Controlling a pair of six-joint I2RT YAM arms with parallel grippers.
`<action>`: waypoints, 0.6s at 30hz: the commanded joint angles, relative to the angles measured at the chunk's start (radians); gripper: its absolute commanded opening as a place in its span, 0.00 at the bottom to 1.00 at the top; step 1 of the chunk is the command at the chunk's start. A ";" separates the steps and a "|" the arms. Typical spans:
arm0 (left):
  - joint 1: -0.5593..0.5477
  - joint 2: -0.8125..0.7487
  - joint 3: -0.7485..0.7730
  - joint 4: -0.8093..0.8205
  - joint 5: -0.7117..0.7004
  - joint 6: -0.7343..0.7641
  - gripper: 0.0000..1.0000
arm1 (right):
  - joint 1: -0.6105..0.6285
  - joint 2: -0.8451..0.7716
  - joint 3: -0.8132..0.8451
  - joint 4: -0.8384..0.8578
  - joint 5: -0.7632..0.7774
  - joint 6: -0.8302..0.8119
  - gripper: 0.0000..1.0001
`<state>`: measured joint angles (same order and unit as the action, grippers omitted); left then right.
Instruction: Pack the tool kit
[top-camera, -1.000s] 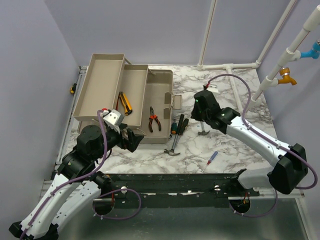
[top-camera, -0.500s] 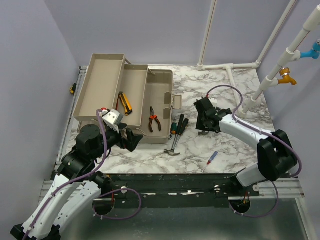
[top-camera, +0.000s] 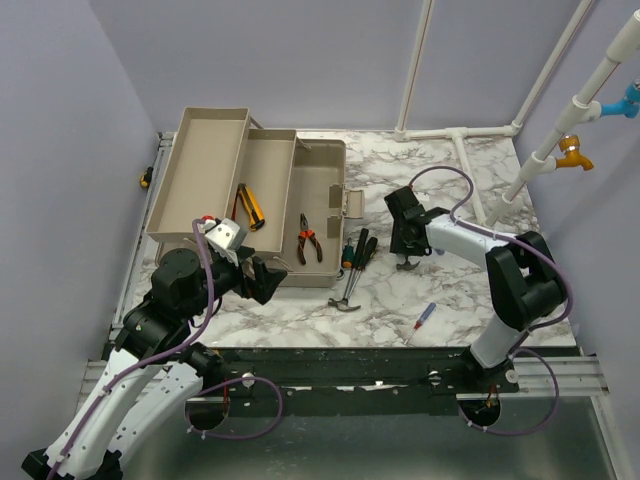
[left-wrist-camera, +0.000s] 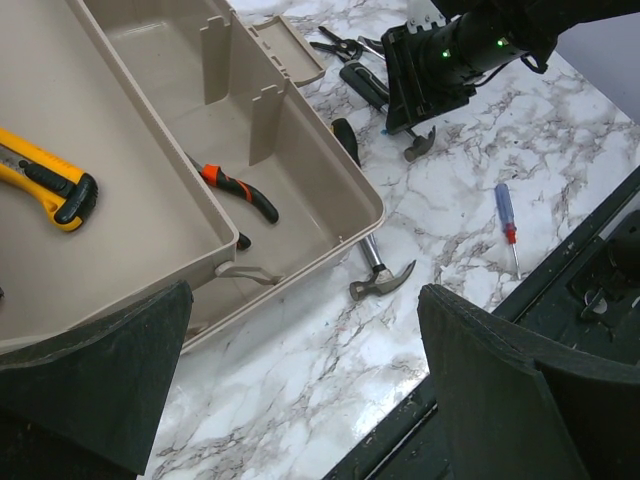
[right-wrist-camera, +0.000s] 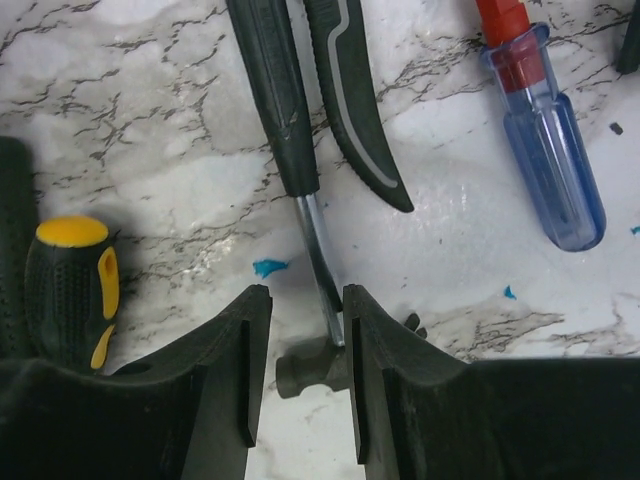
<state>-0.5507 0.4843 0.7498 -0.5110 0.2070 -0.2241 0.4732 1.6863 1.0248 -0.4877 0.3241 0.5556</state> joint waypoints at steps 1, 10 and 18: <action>0.007 -0.008 0.016 0.010 0.033 0.011 0.98 | -0.024 0.049 0.021 0.026 -0.014 -0.020 0.42; 0.010 -0.010 0.014 0.011 0.039 0.011 0.99 | -0.030 0.018 -0.044 0.059 -0.045 0.004 0.06; 0.011 -0.014 0.013 0.013 0.042 0.011 0.98 | -0.030 -0.220 -0.006 0.012 -0.057 -0.001 0.01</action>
<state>-0.5449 0.4828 0.7498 -0.5110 0.2218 -0.2241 0.4496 1.6035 0.9920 -0.4587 0.2840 0.5507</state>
